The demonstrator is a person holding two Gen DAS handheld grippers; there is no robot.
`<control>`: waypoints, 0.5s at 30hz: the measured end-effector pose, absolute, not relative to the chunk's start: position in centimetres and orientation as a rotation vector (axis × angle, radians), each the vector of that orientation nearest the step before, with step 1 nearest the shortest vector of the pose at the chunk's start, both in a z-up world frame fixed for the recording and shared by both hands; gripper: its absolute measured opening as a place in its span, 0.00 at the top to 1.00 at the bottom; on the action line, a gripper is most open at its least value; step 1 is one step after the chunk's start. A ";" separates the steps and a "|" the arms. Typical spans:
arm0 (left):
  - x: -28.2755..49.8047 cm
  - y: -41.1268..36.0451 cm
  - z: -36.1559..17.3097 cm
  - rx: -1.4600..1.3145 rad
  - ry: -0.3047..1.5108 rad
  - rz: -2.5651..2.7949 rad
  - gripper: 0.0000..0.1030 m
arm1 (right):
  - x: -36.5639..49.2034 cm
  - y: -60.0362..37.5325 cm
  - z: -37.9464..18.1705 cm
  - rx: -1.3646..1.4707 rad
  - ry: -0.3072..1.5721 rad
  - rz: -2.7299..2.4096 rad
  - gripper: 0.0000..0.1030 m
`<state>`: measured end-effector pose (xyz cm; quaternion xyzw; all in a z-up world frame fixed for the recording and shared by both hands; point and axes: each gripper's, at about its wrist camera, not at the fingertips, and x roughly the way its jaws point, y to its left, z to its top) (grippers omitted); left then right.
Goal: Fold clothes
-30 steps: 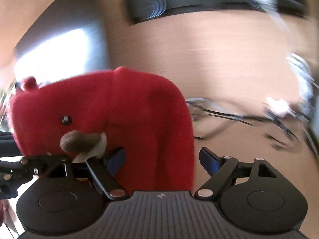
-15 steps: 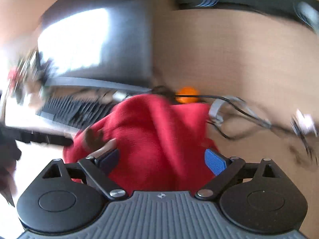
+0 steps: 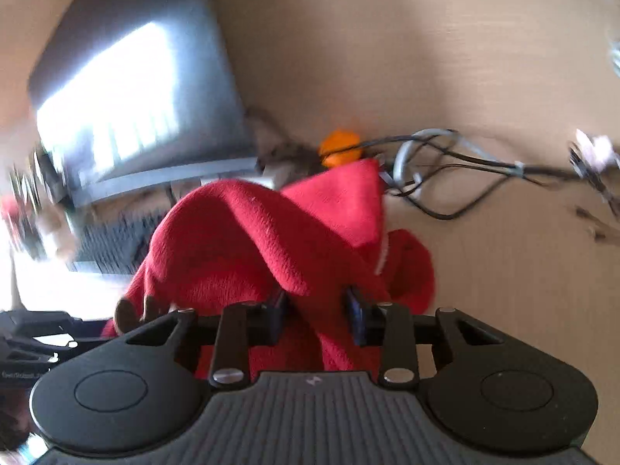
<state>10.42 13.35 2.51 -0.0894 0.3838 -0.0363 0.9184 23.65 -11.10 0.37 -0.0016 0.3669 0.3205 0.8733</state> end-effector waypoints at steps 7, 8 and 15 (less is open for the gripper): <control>10.5 14.2 2.4 -0.179 0.794 -0.078 0.30 | 22.5 -10.2 1.3 -0.143 0.698 0.666 0.36; 10.6 14.5 2.9 -0.205 0.778 -0.104 0.25 | 22.4 -11.3 1.7 -0.100 0.693 0.662 0.26; 13.5 15.1 1.0 -0.303 0.861 -0.198 0.10 | 24.4 -17.4 -1.8 0.251 0.886 0.604 0.05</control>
